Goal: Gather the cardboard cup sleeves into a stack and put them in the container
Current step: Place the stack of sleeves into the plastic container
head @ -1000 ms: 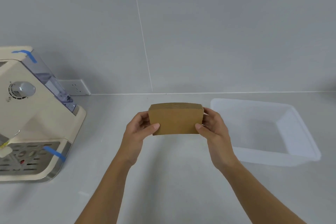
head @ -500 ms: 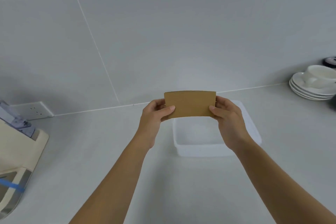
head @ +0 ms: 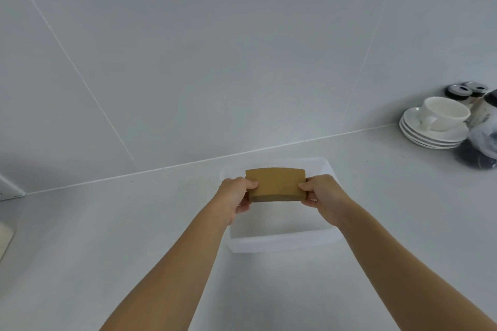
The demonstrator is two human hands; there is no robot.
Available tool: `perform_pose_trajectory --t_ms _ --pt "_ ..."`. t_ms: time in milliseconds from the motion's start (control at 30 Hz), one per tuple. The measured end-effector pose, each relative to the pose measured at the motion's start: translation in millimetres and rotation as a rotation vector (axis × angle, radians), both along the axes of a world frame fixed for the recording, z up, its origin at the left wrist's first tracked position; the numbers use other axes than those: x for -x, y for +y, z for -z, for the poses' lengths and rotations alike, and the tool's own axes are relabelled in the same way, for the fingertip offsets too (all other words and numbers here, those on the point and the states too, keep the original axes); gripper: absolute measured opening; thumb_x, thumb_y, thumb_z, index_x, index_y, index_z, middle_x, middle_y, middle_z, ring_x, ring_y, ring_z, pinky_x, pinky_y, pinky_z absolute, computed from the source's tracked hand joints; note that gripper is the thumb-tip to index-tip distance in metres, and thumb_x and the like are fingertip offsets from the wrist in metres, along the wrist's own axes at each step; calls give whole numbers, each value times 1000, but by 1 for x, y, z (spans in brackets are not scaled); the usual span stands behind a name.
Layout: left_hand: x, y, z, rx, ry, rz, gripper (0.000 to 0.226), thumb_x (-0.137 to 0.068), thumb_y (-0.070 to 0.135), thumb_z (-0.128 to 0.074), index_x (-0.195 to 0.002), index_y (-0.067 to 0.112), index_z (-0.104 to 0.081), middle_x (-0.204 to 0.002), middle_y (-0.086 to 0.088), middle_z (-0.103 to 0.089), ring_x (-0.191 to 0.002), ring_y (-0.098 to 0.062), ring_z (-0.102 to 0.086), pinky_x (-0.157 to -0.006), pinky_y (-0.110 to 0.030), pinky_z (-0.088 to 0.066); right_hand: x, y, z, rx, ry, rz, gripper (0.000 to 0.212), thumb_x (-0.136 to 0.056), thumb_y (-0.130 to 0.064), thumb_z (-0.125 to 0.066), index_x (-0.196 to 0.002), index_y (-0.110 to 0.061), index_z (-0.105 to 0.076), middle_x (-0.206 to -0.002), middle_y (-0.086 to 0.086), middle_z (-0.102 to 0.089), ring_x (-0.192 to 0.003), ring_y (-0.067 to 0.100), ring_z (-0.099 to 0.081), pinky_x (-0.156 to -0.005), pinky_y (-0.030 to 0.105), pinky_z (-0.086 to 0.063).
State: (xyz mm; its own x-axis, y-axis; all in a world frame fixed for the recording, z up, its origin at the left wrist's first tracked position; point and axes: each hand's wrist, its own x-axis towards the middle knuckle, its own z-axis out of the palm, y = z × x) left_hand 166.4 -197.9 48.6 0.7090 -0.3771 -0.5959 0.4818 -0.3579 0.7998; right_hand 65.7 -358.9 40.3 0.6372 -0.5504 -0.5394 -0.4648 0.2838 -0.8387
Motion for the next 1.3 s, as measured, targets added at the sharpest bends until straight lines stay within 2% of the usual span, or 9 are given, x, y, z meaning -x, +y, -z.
perform_pose_trajectory --t_ms 100,200,333,433,567,867,1067,1167,1300 --pt "-6 -11 12 -38 52 -9 32 -83 17 -60 -113 5 -55 -91 -10 -58 -81 -23 -57 -77 -33 -51 -9 -10 9 13 86 -37 28 -87 0 -51 -113 9 -56 -119 24 -60 -97 29 -58 -66 27 -51" --pt "-6 -18 22 -43 104 -31 30 -84 16 -59 -111 5 -54 -89 -9 -57 -80 -22 -56 -71 -31 -50 -16 -18 16 8 127 -59 29 -88 1 -51 -114 11 -55 -109 22 -60 -94 29 -57 -71 29 -51" --pt "-9 -27 33 -15 139 -83 25 -84 12 -57 -108 5 -55 -87 -8 -57 -83 -23 -55 -82 -37 -49 -23 -24 21 5 167 -73 28 -87 1 -52 -113 10 -55 -106 19 -59 -95 29 -57 -67 28 -50" --pt "-11 -32 37 6 154 -138 31 -82 10 -58 -112 5 -55 -97 -11 -58 -92 -26 -56 -79 -36 -51 -27 -26 25 6 180 -77 27 -87 1 -51 -113 8 -55 -107 20 -58 -94 29 -57 -63 26 -49" --pt "-12 -37 38 -33 149 -170 38 -78 13 -61 -115 6 -55 -112 -14 -58 -103 -30 -57 -90 -41 -51 -30 -25 30 3 188 -81 28 -86 0 -51 -113 6 -54 -102 18 -58 -92 29 -57 -63 27 -50" --pt "-10 -42 44 -47 88 -197 41 -80 15 -61 -119 3 -52 -118 -15 -57 -106 -31 -56 -94 -42 -50 -30 -23 34 22 195 -70 29 -88 -7 -48 -116 -2 -51 -121 16 -55 -112 30 -54 -79 32 -48" --pt "-8 -46 47 -115 15 -158 46 -85 18 -57 -126 3 -43 -123 -14 -50 -114 -31 -50 -100 -42 -43 -30 -21 35 74 169 -92 26 -91 -11 -47 -114 1 -53 -121 17 -58 -111 30 -56 -91 36 -50" --pt "-7 -45 45 -126 15 -150 44 -85 18 -57 -125 3 -45 -122 -14 -52 -110 -30 -51 -96 -38 -44 -30 -22 35 115 169 -105 28 -92 -15 -49 -114 1 -54 -122 19 -57 -113 32 -55 -96 39 -46" --pt "-6 -43 41 -129 26 -111 44 -86 23 -57 -124 3 -46 -115 -12 -53 -97 -26 -50 -79 -32 -42 -30 -21 34 129 170 -103 36 -92 -28 -50 -117 -2 -51 -124 16 -55 -114 30 -53 -94 36 -44"
